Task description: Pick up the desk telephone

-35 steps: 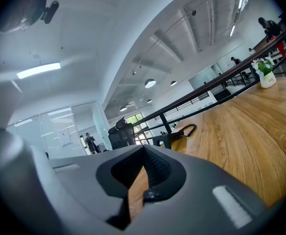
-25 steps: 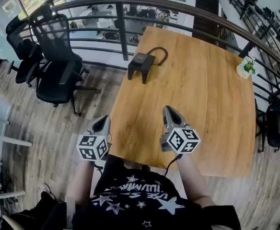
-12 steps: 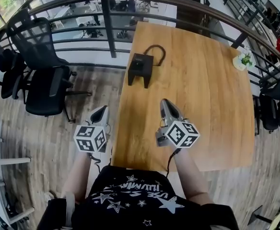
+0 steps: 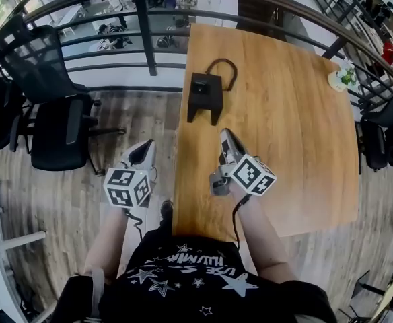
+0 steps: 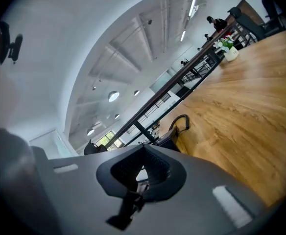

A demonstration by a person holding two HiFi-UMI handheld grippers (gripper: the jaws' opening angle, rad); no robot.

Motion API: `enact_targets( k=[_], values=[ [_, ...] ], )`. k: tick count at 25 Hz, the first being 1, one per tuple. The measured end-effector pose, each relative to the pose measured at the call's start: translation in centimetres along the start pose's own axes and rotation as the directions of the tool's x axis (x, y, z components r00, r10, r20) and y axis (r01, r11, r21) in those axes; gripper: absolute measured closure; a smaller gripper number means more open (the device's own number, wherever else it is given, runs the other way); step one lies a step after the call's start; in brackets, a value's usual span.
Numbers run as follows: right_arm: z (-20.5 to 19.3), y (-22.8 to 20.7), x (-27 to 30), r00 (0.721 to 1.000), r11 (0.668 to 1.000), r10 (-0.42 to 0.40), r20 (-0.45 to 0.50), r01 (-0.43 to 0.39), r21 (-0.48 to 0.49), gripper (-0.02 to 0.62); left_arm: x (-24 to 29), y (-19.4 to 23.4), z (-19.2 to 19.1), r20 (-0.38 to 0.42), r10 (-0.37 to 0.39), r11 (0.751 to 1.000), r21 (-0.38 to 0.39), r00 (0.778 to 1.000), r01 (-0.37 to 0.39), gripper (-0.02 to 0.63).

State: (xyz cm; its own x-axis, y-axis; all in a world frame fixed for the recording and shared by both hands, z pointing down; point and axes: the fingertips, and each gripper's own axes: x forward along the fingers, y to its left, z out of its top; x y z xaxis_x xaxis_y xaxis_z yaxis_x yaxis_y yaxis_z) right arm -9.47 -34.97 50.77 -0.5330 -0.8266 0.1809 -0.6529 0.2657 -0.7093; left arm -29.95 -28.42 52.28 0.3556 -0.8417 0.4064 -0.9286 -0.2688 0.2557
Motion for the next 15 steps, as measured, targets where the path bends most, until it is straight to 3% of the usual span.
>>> enact_targets(
  k=[6,7,9,12,15],
  values=[
    [0.4,0.4,4.0,0.998,0.98,-0.03,0.06,0.018,0.197,0.592,1.9,2.6,2.0,-0.012,-0.041,0.999,-0.013,0.999,0.041,0.604],
    [0.6,0.3,4.6,0.996,0.973,-0.04,0.078,0.021,0.23,0.557,2.2,2.9,2.2,-0.016,-0.048,0.999,-0.014,0.999,0.048,0.604],
    [0.7,-0.2,5.7,0.992,0.95,-0.062,0.113,0.024,0.312,0.42,2.6,3.3,2.1,-0.028,-0.061,0.998,-0.012,0.998,0.061,0.604],
    [0.3,-1.4,6.8,0.982,0.893,-0.111,0.155,0.03,0.448,0.353,3.0,3.9,1.4,-0.045,-0.077,0.997,-0.016,0.996,0.077,0.604],
    [-0.6,-2.4,8.0,0.976,0.837,-0.146,0.162,0.035,0.547,0.344,3.3,4.8,0.9,-0.057,-0.088,0.996,-0.026,0.995,0.086,0.604]
  ],
)
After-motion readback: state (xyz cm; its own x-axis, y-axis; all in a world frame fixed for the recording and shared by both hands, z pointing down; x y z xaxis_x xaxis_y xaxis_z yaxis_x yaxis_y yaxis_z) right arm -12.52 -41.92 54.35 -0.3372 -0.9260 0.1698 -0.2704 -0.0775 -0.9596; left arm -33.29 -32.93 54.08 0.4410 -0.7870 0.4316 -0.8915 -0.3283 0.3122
